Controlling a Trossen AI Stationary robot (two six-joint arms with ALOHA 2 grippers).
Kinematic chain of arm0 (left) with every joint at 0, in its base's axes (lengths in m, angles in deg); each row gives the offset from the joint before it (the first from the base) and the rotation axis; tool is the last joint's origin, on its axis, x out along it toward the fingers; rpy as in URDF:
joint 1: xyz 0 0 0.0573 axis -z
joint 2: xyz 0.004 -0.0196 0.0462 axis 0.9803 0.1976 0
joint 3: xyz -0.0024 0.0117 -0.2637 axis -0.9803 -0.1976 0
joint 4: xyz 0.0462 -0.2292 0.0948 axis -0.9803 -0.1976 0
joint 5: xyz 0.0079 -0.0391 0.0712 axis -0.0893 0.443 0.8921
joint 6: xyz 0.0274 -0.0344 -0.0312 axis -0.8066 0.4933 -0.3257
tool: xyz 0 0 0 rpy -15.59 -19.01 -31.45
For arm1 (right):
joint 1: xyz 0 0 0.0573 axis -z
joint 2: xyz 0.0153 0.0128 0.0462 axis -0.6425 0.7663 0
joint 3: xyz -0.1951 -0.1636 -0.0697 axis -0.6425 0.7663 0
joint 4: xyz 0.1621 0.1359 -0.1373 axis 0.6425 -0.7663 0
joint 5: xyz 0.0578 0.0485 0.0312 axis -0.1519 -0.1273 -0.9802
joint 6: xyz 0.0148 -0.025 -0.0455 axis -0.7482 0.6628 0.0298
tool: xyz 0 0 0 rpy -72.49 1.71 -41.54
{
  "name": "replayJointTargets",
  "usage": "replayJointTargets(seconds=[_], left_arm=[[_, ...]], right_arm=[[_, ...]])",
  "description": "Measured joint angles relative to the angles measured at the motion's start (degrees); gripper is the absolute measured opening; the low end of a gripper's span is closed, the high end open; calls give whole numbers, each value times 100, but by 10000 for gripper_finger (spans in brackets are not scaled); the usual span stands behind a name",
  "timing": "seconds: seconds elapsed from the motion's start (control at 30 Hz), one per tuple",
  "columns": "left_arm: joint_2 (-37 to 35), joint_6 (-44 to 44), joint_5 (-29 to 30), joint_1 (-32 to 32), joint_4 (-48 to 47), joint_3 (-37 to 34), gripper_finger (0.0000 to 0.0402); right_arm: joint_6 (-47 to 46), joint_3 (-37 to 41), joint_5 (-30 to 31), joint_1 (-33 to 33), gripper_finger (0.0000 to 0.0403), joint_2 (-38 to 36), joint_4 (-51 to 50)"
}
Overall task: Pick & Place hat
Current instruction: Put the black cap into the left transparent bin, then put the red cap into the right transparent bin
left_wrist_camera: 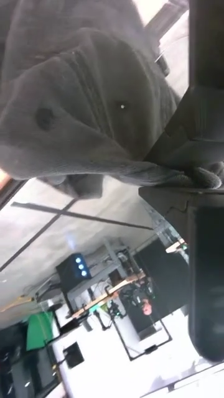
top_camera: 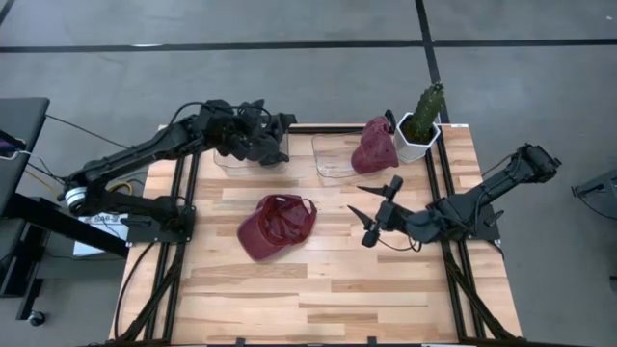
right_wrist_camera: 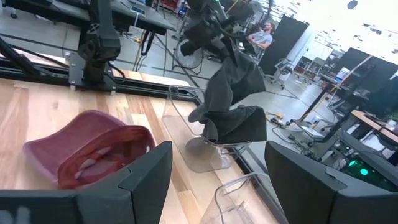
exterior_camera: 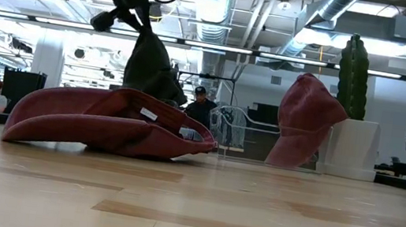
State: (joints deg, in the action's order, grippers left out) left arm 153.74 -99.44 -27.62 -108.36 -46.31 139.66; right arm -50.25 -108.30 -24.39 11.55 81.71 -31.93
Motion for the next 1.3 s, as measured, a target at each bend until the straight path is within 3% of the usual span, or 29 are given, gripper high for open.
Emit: replayJointTargets(seconds=[0.13, 0.67, 1.3], left_arm=[[-42, 16, -330, 2, -8, 0, 36], [-40, 170, -424, -411, -73, -2, 50], [-40, -155, -383, -415, 362, -4, 122]], right_arm=[[0, 0, 0, 83, 249, 0, -5], [-2, 0, 0, 157, 249, 0, -51], [-73, 0, -2, 157, 249, 0, -43]])
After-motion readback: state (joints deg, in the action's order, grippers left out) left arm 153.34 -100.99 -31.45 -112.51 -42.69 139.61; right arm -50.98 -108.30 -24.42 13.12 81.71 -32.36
